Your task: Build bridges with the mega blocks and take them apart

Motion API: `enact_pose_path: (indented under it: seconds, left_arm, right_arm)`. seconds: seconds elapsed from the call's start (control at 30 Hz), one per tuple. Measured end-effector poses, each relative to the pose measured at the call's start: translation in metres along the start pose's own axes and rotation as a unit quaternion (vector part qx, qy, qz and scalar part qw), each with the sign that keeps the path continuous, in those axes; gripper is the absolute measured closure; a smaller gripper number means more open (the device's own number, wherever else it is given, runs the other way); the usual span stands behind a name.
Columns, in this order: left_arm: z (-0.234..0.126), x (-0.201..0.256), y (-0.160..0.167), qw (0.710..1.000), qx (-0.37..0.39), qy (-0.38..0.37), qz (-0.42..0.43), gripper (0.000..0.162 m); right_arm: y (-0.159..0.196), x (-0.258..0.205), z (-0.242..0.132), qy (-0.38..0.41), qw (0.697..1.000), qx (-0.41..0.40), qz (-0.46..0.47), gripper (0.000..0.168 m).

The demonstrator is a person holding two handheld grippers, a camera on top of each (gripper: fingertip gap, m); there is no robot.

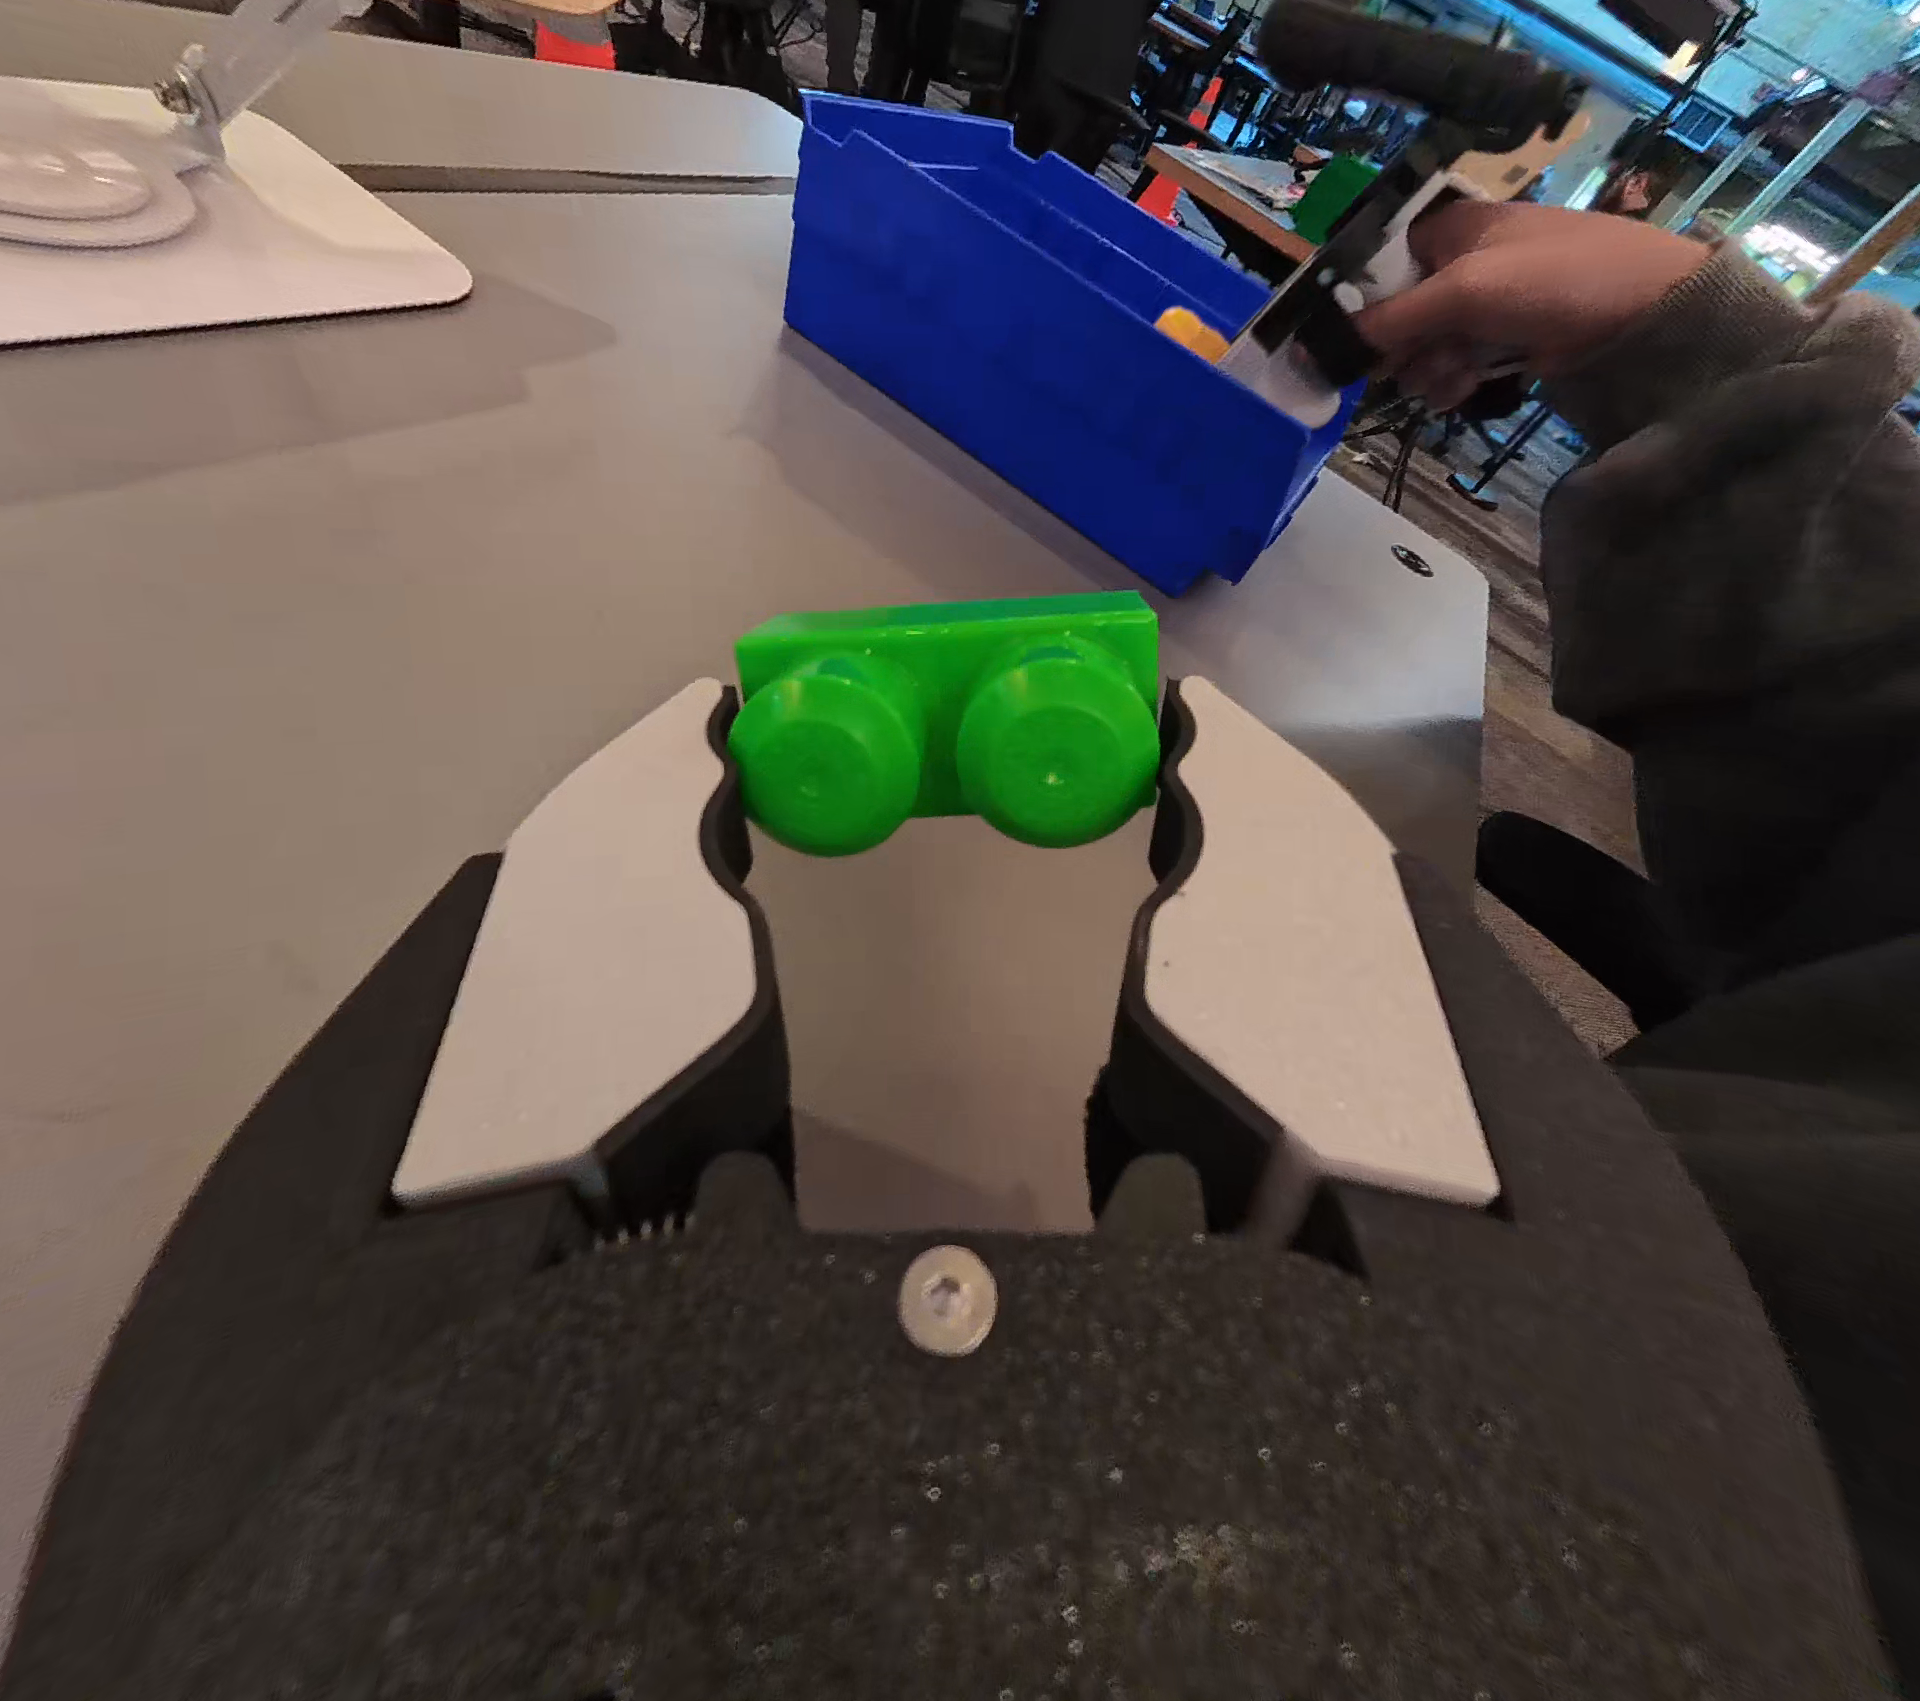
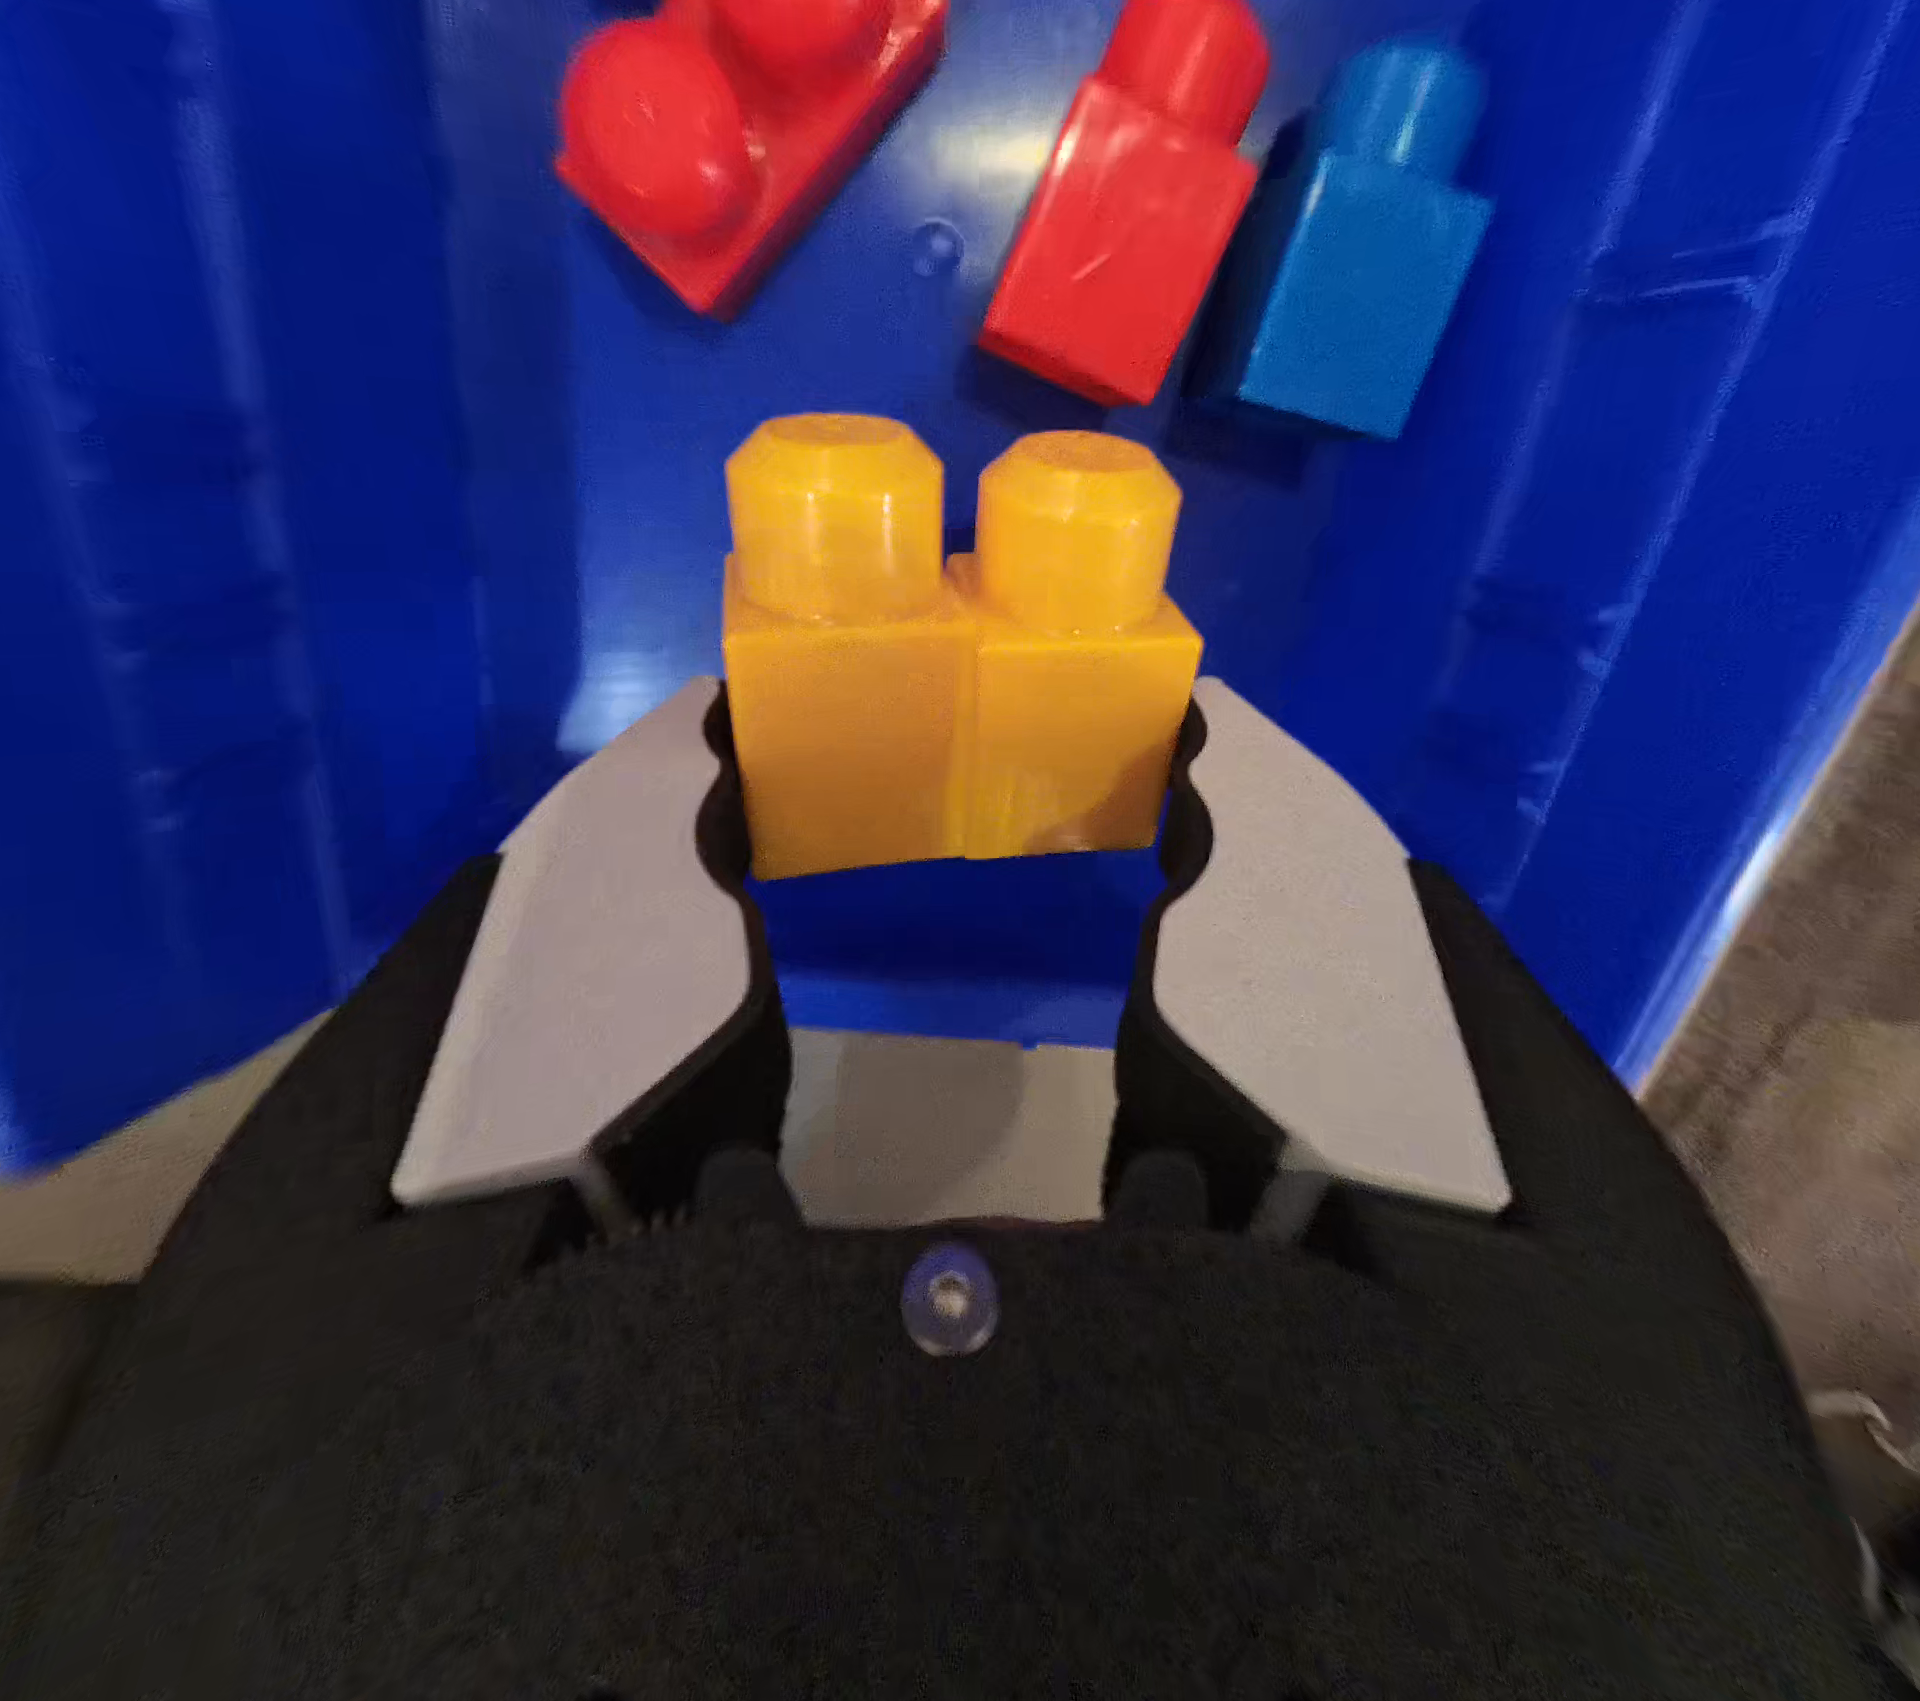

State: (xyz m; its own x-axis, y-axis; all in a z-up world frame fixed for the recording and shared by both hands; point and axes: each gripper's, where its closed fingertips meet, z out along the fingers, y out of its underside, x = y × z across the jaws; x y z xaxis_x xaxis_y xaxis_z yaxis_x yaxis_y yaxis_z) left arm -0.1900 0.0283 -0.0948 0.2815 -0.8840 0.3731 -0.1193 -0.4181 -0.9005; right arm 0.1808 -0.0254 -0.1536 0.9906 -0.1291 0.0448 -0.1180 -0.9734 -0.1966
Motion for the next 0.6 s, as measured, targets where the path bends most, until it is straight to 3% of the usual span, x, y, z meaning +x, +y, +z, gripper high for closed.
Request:
enact_pose_path:
  seconds: [0.3,0.4,0.5,0.6]
  left_arm:
    - [0.000,0.000,0.004,1.000,-0.009,0.001,0.004,0.086]
    - [0.000,0.001,0.005,1.000,-0.010,0.007,-0.002,0.087]
    - [0.001,0.002,0.006,1.000,-0.013,0.010,-0.005,0.087]
    - [0.001,0.003,0.006,1.000,-0.015,0.008,-0.002,0.086]
  right_arm:
    - [0.019,0.012,0.031,0.076,0.991,-0.107,-0.012,0.090]
    - [0.020,0.015,0.033,0.074,0.992,-0.102,-0.017,0.090]
    - [0.017,0.020,0.026,0.082,0.992,-0.084,-0.040,0.072]
    - [-0.001,0.013,-0.018,0.073,0.996,0.018,-0.039,0.073]
